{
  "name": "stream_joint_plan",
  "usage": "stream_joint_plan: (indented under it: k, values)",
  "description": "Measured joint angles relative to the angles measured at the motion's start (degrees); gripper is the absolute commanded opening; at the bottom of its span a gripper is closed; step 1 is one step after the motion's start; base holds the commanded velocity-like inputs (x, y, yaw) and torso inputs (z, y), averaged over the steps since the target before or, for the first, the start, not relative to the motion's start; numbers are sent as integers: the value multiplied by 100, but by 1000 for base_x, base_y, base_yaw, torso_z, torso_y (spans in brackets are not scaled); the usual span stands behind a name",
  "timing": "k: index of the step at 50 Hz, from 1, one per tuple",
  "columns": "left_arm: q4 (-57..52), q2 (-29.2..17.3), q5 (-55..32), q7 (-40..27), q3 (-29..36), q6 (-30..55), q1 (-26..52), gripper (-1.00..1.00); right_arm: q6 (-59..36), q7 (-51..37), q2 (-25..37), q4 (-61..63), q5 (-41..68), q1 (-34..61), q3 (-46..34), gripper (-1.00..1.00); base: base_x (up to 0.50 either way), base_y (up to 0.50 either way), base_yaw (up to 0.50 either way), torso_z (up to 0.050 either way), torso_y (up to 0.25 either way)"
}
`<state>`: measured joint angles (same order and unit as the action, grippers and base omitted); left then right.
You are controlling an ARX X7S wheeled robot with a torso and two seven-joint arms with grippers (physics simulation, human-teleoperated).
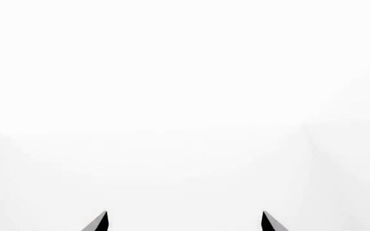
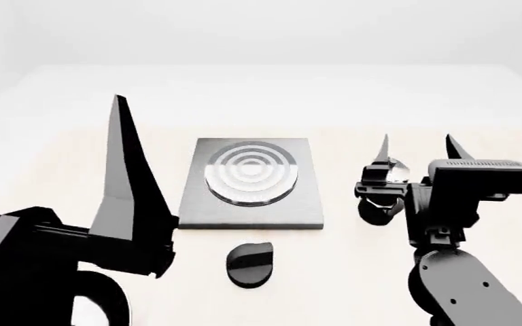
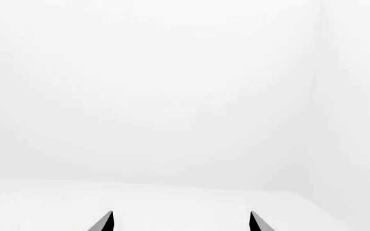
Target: Turn on the stove and put the moka pot on it.
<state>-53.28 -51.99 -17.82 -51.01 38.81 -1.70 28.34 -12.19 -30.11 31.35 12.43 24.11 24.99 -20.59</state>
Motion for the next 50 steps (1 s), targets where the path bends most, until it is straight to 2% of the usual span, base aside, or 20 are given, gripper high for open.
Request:
stream_joint_plan:
  k: [8, 23, 50]
  values:
    - [-357, -293, 20, -242, -90, 27, 14, 100, 368, 147, -154, -774, -70, -119, -21, 100, 0, 0, 0, 0, 0]
    - [-574, -701, 56, -664, 158, -102, 219, 100, 985, 337, -385, -1830, -137, -357, -11, 100, 0, 0, 0, 0, 0]
    - [-514, -845, 79, -861, 398, -341, 278, 100, 1711, 619, -758, -3383, -203, -339, 0, 100, 0, 0, 0, 0, 0]
